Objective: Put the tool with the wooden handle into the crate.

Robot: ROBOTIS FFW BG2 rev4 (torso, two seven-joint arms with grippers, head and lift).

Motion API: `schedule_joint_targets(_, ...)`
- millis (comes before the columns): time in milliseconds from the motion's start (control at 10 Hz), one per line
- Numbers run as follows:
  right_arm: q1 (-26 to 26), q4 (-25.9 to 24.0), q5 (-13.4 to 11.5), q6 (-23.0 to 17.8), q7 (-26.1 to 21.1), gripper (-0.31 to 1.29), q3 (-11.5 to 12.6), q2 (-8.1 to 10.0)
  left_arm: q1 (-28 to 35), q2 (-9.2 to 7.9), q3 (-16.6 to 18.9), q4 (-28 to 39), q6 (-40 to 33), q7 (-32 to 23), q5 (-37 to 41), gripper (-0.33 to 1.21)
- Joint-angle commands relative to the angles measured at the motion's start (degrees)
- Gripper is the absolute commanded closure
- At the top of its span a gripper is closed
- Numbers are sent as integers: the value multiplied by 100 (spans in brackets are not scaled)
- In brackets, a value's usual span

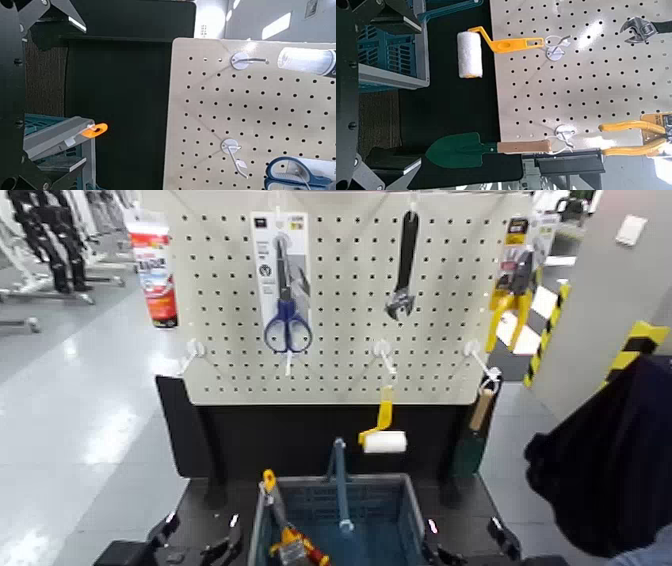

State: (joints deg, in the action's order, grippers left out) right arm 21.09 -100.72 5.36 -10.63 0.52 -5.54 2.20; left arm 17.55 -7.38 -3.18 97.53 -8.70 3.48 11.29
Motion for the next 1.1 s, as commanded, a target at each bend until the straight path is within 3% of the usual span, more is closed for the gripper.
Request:
schedule_joint_targets(100,0,0,9,8,1,14,-8,-1,-6,0,1,-6,0,12,22,15)
schedule_joint_targets(500,-9,9,88,61,45,14,133,-9,-41,0,1,-50,18,56,31,15)
schedule_joint_targets(800,-211,-53,70,412,933,14,765,-71,-102,0,-7,-85,27,109,40,15)
schedule_joint_targets(1000,-483,-53,18,790,1785,14,1258,-62,-129,0,-16,-103,27,136,40,15)
schedule_joint_targets(1100,-580,-53,53,913,1917,14,1407,8,-129,0,-16,-112,27,136,40,15)
